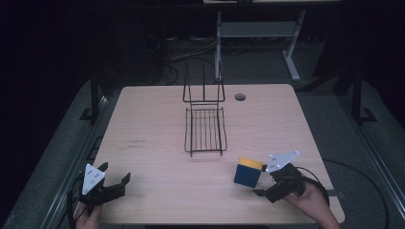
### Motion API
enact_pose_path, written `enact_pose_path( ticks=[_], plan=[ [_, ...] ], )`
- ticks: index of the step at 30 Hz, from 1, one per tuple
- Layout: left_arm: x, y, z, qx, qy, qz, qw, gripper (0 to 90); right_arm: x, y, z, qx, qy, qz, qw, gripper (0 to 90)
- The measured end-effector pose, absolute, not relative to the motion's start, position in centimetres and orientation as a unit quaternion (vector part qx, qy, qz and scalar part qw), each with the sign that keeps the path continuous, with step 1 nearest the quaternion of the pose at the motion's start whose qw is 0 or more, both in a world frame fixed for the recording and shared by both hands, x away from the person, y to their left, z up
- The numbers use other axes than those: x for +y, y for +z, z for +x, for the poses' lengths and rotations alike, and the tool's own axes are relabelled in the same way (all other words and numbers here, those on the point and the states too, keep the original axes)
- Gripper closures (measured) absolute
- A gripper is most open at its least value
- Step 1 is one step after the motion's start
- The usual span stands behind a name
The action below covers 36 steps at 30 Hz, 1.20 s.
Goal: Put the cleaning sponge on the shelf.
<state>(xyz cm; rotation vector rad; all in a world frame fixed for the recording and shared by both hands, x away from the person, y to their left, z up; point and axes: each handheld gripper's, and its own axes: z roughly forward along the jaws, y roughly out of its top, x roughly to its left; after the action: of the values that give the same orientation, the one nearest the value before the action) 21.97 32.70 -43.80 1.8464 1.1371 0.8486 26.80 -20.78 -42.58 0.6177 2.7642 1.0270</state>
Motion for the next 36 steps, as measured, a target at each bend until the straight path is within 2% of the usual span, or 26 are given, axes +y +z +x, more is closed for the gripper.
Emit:
enact_pose_path(
  ticks=[8,10,15,20,24,36],
  plan=[
    [32.6,-43.8,22.0,0.448,0.335,0.729,0.395,13.9,-19.9,-42.5,27.4,0.917,0.338,0.201,0.064,17.0],
    [32.7,-43.8,22.0,0.449,0.334,0.728,0.396,13.9,-19.7,-42.4,27.6,0.918,0.338,0.199,0.062,21.4],
    [32.6,-43.8,22.0,0.448,0.335,0.729,0.395,13.9,-19.4,-42.3,27.9,0.918,0.335,0.201,0.065,22.9],
    [32.7,-43.8,22.0,0.449,0.334,0.728,0.396,13.9,-19.2,-42.4,28.0,0.921,0.331,0.198,0.061,30.6],
    [32.7,-43.8,22.0,0.448,0.335,0.728,0.396,13.9,-19.2,-42.4,28.0,0.922,0.331,0.192,0.061,40.7],
    [32.6,-43.8,22.0,0.450,0.335,0.727,0.397,13.9,-19.3,-42.5,27.9,0.924,0.331,0.184,0.059,52.3]
  ],
)
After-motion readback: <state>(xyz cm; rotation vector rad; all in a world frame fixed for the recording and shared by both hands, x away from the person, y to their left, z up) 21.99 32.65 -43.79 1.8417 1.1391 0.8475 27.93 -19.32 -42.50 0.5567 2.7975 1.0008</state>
